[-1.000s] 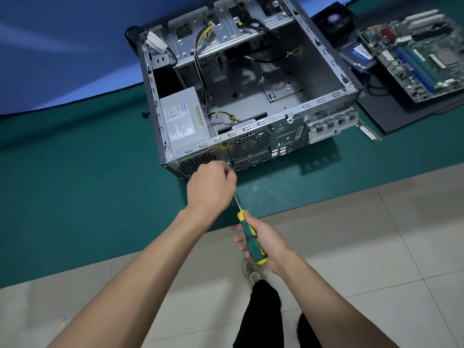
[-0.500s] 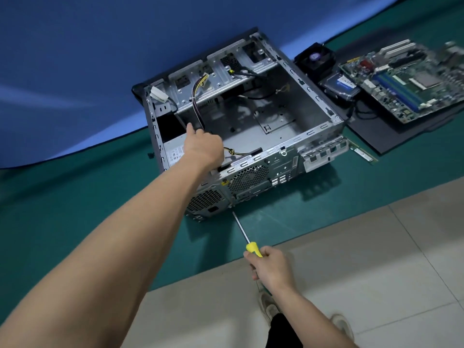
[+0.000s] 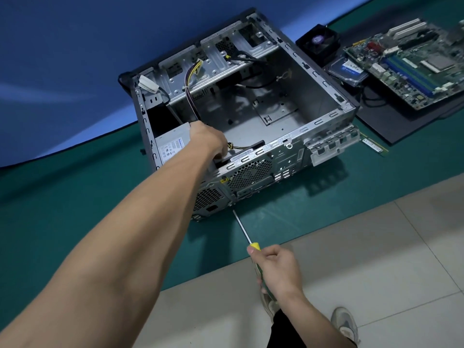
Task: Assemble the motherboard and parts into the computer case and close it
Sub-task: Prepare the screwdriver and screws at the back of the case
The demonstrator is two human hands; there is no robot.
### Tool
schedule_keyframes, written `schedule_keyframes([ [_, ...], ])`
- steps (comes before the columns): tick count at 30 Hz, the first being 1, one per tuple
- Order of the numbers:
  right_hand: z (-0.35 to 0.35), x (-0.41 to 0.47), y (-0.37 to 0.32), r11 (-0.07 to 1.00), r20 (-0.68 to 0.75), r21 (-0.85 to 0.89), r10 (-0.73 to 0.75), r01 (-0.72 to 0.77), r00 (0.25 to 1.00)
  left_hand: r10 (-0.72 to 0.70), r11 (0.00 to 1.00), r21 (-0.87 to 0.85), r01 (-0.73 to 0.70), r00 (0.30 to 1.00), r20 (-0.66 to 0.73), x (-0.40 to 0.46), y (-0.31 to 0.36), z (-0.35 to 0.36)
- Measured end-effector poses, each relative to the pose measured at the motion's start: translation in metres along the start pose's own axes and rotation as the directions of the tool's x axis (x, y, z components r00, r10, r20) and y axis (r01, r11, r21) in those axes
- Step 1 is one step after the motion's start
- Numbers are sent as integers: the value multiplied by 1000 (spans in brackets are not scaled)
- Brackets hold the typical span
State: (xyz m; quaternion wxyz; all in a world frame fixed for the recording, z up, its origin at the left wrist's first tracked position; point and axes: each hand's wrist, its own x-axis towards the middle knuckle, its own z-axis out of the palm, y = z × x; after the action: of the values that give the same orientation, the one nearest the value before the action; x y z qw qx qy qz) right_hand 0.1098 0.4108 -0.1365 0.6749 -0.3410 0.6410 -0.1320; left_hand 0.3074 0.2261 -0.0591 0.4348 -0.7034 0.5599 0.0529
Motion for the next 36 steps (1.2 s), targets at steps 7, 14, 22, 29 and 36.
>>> schedule_keyframes([
  [7,-19,10,-2,852,513,314,219,-418,830,32,999,-32,-33,999,-22,4,0,3],
  [14,-9,9,-6,981,337,98,127,-169,933,25,999,-24,-26,999,-42,4,-1,4],
  [22,-8,10,-7,980,349,23,177,-197,920,-7,1000,3,7,999,-41,4,1,5],
  [29,-7,7,-7,948,372,167,195,-272,907,-8,1000,-17,7,999,-42,5,0,5],
  [36,4,2,1,967,293,180,120,-178,949,-2,1000,-26,1,999,-45,5,0,6],
])
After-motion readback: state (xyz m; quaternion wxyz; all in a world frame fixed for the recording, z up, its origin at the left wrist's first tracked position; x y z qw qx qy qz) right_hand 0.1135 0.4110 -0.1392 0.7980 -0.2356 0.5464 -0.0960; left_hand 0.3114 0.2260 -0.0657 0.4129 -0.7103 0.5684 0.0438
